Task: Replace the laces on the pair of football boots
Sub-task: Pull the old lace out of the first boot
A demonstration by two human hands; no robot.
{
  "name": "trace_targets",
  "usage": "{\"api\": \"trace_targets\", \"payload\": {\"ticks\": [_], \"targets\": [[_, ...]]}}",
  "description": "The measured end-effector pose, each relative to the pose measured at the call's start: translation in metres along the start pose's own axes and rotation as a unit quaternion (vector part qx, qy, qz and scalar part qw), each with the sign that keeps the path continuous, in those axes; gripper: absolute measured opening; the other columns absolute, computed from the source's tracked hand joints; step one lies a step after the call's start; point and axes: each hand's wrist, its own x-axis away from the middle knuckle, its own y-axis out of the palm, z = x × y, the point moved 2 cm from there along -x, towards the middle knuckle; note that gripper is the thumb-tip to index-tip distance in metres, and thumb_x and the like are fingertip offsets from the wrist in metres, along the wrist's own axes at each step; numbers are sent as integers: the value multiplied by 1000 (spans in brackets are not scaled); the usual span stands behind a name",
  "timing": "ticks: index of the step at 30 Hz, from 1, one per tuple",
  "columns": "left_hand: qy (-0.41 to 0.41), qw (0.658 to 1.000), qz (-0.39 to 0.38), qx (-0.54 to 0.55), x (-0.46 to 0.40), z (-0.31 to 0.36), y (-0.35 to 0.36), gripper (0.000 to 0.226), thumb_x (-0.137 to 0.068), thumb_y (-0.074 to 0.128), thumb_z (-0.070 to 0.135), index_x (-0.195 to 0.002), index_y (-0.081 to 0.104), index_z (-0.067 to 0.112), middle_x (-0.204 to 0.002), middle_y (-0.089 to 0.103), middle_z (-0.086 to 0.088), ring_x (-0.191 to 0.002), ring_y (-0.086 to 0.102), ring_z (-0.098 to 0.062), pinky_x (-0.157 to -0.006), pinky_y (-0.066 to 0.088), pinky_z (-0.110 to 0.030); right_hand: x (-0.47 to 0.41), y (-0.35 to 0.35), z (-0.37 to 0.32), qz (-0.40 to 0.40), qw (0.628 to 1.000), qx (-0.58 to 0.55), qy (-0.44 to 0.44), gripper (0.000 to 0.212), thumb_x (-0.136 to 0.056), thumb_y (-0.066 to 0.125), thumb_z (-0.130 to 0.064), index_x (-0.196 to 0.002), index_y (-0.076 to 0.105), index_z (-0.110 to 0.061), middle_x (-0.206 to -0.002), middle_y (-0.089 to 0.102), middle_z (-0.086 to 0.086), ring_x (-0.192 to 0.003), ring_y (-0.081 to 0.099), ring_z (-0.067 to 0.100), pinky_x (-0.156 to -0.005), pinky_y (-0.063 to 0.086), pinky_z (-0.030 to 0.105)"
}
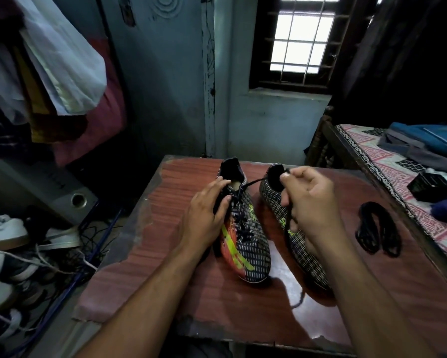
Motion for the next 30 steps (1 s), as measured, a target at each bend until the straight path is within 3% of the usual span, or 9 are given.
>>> {"api": "trace_targets", "payload": {"ticks": [2, 5, 10, 14, 17, 20, 24, 28, 30], "targets": [[6, 1000, 0, -2, 0, 0, 0, 47, -100, 46, 43, -142, 58, 24, -148, 58, 1, -136, 53, -14, -110, 45, -39, 3, 5, 14, -76, 994, 67, 41, 5, -98, 67, -19, -100, 65, -15, -71, 67, 2, -38, 54, 16, -42, 50, 34], [2, 1000, 6, -9, 2, 0, -1, 48, -100, 46, 44, -142, 59, 25, -146, 59, 0, -134, 55, -15, -110, 45, -38, 9, 12, 32, -138, 967, 205, 55, 28, -93, 73, -30, -116, 65, -19, -92, 68, -1, -67, 73, 18, -63, 63, 40], [-22, 998, 52, -2, 1, -2, -6, 36, -101, 49, 34, -131, 65, 23, -135, 66, 3, -124, 61, -16, -101, 49, -33, 15, 17, 43, -127, 952, 280, 2, 41, -92, 72, -35, -130, 62, -23, -112, 65, -7, -90, 66, 3, -82, 52, 19], [-55, 995, 88, 6, 1, -6, -10, 30, -101, 52, 26, -125, 67, 21, -129, 68, 4, -116, 65, -18, -94, 53, -36, 18, 15, 50, -162, 933, 321, -27, 64, -94, 71, -34, -150, 45, -21, -136, 47, -4, -119, 56, 9, -103, 51, 32], [-63, 994, 89, 9, 1, -8, -10, 31, -101, 50, 29, -127, 66, 22, -129, 68, 4, -115, 65, -19, -94, 54, -38, 30, 4, 44, -109, 918, 360, -122, 33, -93, 70, -27, -124, 62, -28, -113, 53, -13, -92, 56, 1, -78, 47, 19], [-74, 994, 84, 16, 0, -7, -9, 33, -101, 49, 31, -129, 64, 24, -131, 67, 5, -118, 64, -18, -95, 54, -40, 40, -3, 49, -183, 929, 318, -58, 7, -94, 69, -26, -94, 64, -30, -81, 62, -10, -65, 55, 1, -61, 41, 16], [-65, 996, 53, 6, 0, -4, -6, 36, -100, 49, 34, -133, 61, 27, -141, 62, 6, -130, 58, -16, -103, 50, -38, 46, -5, 56, -241, 920, 308, 21, 3, -100, 62, -31, -98, 63, -30, -59, 57, -9, -55, 58, 5, -56, 45, 24], [-70, 997, 41, 2, 1, -3, -8, 39, -99, 49, 37, -136, 59, 29, -146, 59, 7, -134, 55, -15, -106, 48, -37, 39, 3, 45, -204, 918, 336, 48, 30, -94, 64, -55, -84, 67, -27, -66, 66, -5, -59, 64, 11, -58, 48, 30], [-73, 997, 33, -1, 2, -3, -8, 40, -99, 48, 39, -137, 58, 31, -149, 57, 8, -136, 53, -13, -106, 46, -35, 31, 8, 43, -229, 906, 350, 65, 28, -93, 69, -50, -83, 67, -24, -65, 68, -2, -52, 62, 8, -52, 48, 27]]}}
